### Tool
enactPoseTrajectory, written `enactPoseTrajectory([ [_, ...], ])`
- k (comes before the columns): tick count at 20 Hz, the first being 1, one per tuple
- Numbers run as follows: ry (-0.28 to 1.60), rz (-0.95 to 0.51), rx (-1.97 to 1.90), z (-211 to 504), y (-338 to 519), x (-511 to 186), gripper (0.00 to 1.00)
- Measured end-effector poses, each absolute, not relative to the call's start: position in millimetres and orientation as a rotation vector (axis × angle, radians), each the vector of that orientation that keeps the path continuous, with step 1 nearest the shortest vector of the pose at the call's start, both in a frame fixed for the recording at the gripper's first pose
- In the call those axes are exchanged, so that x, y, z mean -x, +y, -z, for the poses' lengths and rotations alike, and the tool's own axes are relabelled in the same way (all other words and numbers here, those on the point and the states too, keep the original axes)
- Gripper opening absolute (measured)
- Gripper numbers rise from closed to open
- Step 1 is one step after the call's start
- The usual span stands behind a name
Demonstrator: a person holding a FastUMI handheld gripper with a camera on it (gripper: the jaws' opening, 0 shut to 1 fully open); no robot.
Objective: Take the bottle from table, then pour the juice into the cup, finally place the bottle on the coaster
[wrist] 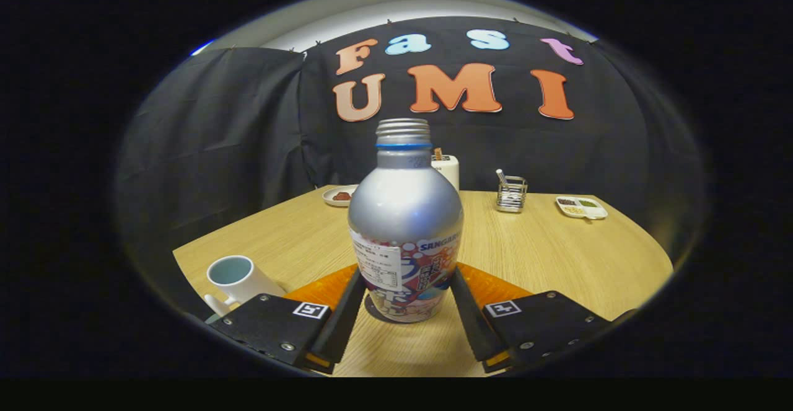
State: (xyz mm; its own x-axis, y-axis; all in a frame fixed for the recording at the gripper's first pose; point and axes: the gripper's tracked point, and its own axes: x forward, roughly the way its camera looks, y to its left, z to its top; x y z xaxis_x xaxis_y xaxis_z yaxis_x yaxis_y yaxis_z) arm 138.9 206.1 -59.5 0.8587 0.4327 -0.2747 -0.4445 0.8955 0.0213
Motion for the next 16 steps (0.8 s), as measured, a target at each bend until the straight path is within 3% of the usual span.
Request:
enactPoseTrajectory([
  [16,0.337,-0.495,0.059,100,219,-162,0.78],
])
